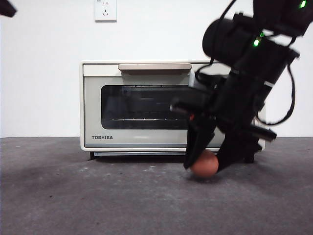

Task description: Eggoven

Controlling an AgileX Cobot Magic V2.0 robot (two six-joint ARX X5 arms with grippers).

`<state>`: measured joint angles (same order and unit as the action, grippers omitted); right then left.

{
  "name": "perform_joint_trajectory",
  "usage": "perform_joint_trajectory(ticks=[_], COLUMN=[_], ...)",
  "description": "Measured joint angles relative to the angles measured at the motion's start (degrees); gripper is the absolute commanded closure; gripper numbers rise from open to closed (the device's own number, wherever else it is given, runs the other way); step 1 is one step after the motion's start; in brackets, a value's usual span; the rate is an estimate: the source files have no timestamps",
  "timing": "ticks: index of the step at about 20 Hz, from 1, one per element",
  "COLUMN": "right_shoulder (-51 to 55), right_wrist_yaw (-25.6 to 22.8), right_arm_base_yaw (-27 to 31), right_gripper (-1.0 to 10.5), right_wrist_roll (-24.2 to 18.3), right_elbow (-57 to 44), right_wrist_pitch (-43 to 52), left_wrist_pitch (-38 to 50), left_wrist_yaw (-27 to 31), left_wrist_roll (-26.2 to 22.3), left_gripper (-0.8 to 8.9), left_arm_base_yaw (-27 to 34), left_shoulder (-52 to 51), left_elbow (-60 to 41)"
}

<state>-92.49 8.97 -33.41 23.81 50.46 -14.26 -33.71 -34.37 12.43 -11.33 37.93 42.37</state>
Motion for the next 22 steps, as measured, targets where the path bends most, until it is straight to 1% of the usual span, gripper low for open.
perform_joint_trajectory(ticks=[1,6,10,12,14,16,19,22], right_shoulder=[2.4,17.9,30.4,35.4,39.5,42.5,44.7,45.8], right_wrist_yaw=[0.0,-0.3,-3.1,-3.9,-5.7,-6.0,-6.2,-6.4], right_arm_base_yaw=[-0.4,-2.7,-2.9,-2.9,-2.9,-2.9,-2.9,-2.9], right_gripper=[9.4,9.4,9.4,9.4,9.4,9.4,9.4,9.4], right_wrist_roll=[-0.3,-2.9,-4.4,-5.4,-5.7,-5.8,-5.9,-6.0], right_elbow=[0.0,0.0,0.0,0.0,0.0,0.0,0.0,0.0], right_wrist_pitch=[-1.3,-9.0,-15.0,-17.6,-20.0,-21.4,-21.6,-22.3], left_wrist_pitch=[1.6,11.1,19.9,22.7,22.8,22.8,23.1,23.2], left_wrist_yaw=[0.3,8.2,10.7,12.0,13.3,14.1,15.3,15.5], left_wrist_roll=[0.4,0.6,0.7,0.6,0.4,-0.3,-1.5,-2.1], left_gripper=[8.06,8.06,8.06,8.06,8.06,8.06,8.06,8.06], left_arm_base_yaw=[-1.2,-8.0,-11.3,-12.4,-13.4,-14.1,-15.2,-16.0], left_shoulder=[1.3,12.0,23.3,28.9,34.4,39.0,44.5,48.5], left_elbow=[0.4,4.8,10.5,13.4,17.0,20.6,25.8,28.1])
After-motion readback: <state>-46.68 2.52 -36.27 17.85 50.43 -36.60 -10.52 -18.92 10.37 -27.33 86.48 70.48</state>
